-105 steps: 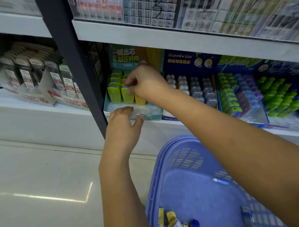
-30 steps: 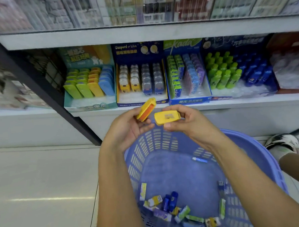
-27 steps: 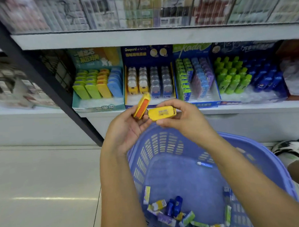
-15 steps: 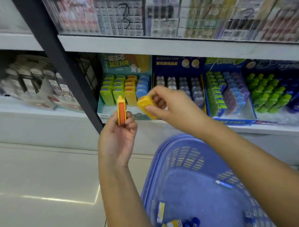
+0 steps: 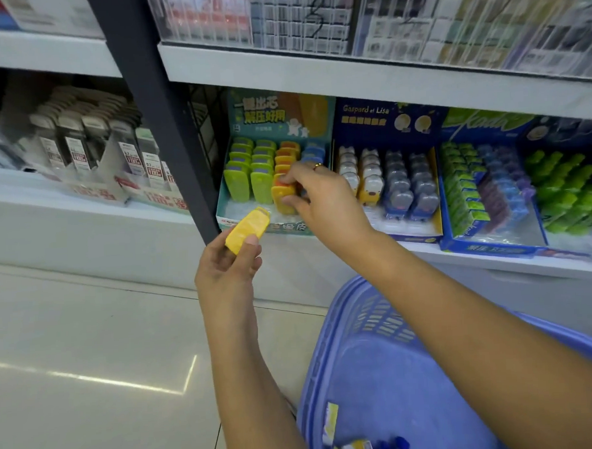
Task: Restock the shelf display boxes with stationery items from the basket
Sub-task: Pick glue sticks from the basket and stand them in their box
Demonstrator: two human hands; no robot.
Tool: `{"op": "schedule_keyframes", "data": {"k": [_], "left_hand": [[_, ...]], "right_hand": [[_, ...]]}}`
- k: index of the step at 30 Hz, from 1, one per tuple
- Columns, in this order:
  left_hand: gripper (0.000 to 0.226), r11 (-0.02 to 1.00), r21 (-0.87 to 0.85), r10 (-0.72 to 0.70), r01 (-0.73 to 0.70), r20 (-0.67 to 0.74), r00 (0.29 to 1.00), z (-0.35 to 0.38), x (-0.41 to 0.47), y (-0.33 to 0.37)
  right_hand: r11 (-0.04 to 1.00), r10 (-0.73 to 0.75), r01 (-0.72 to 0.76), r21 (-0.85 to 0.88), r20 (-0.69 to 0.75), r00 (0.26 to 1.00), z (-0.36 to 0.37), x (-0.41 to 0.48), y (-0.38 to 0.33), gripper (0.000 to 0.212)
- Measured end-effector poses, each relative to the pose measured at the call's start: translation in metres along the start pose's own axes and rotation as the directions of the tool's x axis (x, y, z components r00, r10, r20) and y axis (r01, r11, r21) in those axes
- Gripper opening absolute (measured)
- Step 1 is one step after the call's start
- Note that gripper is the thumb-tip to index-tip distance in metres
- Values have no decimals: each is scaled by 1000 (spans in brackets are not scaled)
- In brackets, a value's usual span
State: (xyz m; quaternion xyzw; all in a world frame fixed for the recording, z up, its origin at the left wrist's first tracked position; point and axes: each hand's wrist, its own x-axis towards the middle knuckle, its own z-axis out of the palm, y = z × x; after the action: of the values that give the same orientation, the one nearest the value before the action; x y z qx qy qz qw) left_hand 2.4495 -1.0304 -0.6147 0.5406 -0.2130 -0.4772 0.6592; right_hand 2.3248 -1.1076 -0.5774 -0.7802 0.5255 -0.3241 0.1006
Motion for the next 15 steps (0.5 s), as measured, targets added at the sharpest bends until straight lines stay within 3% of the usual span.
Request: {"op": "schedule_keyframes", "data": {"k": [7,11,15], "left_hand": [[9,991,88,98,-101,31,995,-2,-3,9],[12,965,197,149,-174,136,979,5,-7,17],[25,902,328,236,-280,166,957,10,-9,25]], "right_hand": [[971,-102,90,-223,-39,994,-2,1,2,19],[935,-100,124,-331,87,991,-10,10,0,23],[997,-71,76,-26,156,985,-35,12,-14,29]]}}
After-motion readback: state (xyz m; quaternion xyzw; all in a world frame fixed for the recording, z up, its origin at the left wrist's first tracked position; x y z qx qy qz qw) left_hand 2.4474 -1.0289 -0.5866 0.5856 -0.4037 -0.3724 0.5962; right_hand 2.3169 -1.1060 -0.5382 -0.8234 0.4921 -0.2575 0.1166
